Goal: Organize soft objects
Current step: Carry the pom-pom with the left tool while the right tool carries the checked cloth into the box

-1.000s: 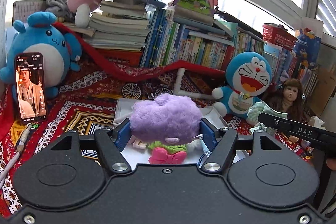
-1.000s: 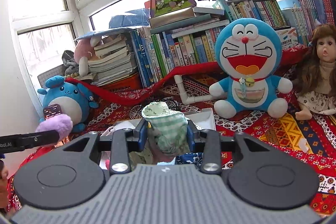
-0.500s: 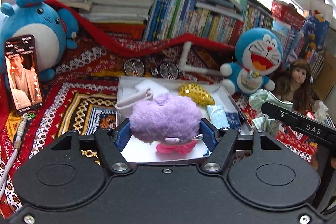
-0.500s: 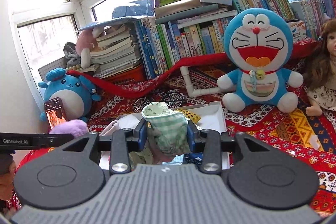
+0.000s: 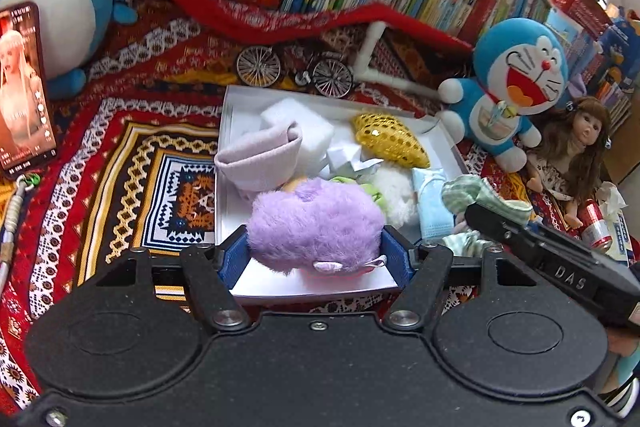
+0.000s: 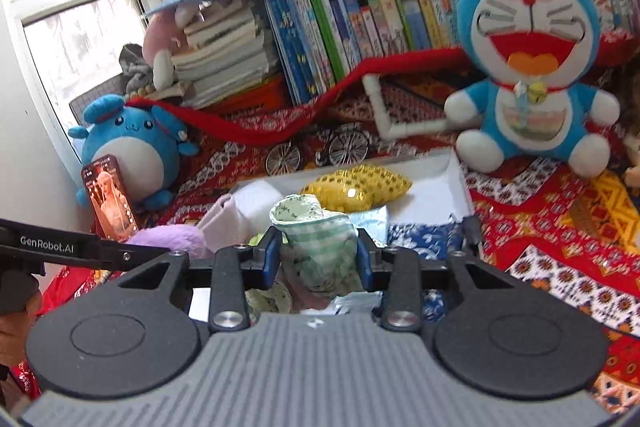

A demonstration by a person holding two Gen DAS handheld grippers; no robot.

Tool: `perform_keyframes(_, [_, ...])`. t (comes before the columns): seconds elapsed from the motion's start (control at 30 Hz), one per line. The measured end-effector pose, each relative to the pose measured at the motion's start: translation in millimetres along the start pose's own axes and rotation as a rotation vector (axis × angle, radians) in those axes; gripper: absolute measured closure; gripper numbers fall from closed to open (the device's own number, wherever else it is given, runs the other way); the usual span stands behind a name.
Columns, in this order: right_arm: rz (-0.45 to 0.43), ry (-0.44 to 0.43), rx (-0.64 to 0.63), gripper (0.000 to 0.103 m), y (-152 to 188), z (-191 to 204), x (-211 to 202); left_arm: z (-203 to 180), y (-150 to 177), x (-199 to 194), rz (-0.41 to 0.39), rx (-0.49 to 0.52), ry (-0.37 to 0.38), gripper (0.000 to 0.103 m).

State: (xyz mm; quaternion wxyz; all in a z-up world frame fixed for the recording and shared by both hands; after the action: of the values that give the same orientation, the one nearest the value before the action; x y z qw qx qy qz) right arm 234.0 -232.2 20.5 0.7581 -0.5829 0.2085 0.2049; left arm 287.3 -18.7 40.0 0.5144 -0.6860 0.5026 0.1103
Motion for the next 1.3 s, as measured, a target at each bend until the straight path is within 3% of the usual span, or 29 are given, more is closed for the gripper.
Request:
perform_keyframes(0.37, [0.113,0.021,-0.010,0.059,13.0,6.3,39.3,19.3,-14.4,31.0,0.077,0.009,-0.032,0.037])
perform_keyframes(1.3, [0.148,0.090,-0.026,0.058,1.1,-3.2,84.1,38.9,-31.1,76.9,0.118,0.056,-0.037,0.036])
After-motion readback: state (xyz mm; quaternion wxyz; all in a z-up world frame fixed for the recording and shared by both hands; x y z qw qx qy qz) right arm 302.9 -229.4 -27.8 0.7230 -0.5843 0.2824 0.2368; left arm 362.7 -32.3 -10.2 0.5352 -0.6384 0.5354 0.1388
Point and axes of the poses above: each gripper's, at about its wrist camera, not at the fingertips, and x roughly the way its jaws point, z to its left, y to its underside, the point moved 9 cm from there along x, roughly the way its jaws point, and after that the axes turned 13 degrees about y, right-handed, at the moved point
